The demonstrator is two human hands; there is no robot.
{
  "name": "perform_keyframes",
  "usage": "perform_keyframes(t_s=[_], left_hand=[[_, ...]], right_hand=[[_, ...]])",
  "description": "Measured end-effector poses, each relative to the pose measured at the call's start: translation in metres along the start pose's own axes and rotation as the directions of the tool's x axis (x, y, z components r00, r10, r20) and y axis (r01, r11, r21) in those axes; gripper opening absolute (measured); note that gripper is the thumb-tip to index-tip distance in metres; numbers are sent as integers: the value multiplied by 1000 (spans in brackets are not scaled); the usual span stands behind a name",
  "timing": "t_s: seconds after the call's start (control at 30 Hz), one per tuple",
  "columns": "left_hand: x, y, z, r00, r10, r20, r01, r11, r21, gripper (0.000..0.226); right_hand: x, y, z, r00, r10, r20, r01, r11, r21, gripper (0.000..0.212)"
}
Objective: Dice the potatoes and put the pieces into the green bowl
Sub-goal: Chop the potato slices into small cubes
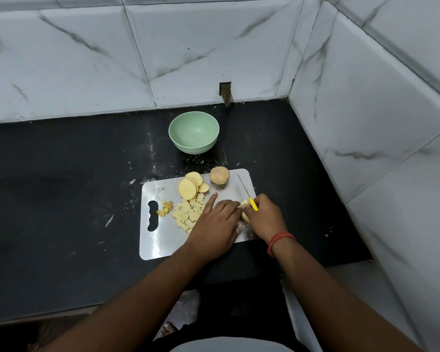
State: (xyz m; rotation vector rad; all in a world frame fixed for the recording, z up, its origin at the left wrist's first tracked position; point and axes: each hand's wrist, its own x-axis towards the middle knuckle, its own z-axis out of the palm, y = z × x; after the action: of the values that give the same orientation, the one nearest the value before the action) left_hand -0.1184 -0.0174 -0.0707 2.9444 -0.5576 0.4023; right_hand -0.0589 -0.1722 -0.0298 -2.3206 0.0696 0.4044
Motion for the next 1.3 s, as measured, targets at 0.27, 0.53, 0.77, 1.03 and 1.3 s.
perform_keyframes(t_s=[0.27, 0.53, 0.77, 1.03, 1.3], left_hand=[[-2, 2, 5, 998, 60, 17, -60, 998, 25, 47], [-11, 2, 10, 981, 183, -64, -180, 982, 47, 41], [-3, 4, 9, 990, 141, -20, -141, 990, 29, 44], [-8, 2, 10, 995, 101, 1, -100, 994, -52, 49], [-5, -3, 11, 992, 126, -6, -126, 992, -20, 42]], right_hand=[[-1, 0, -5, 1000, 16, 7, -15, 984, -177, 26], [-16, 3, -5, 998, 54, 43, -51, 996, -76, 15], [-21, -7, -12, 1000, 3, 23, -1, 994, -108, 17], [-42, -5, -13, 982, -38, 186, 113, 905, -409, 21], [-48, -16, -10, 975, 38, 217, 71, 877, -475, 26]])
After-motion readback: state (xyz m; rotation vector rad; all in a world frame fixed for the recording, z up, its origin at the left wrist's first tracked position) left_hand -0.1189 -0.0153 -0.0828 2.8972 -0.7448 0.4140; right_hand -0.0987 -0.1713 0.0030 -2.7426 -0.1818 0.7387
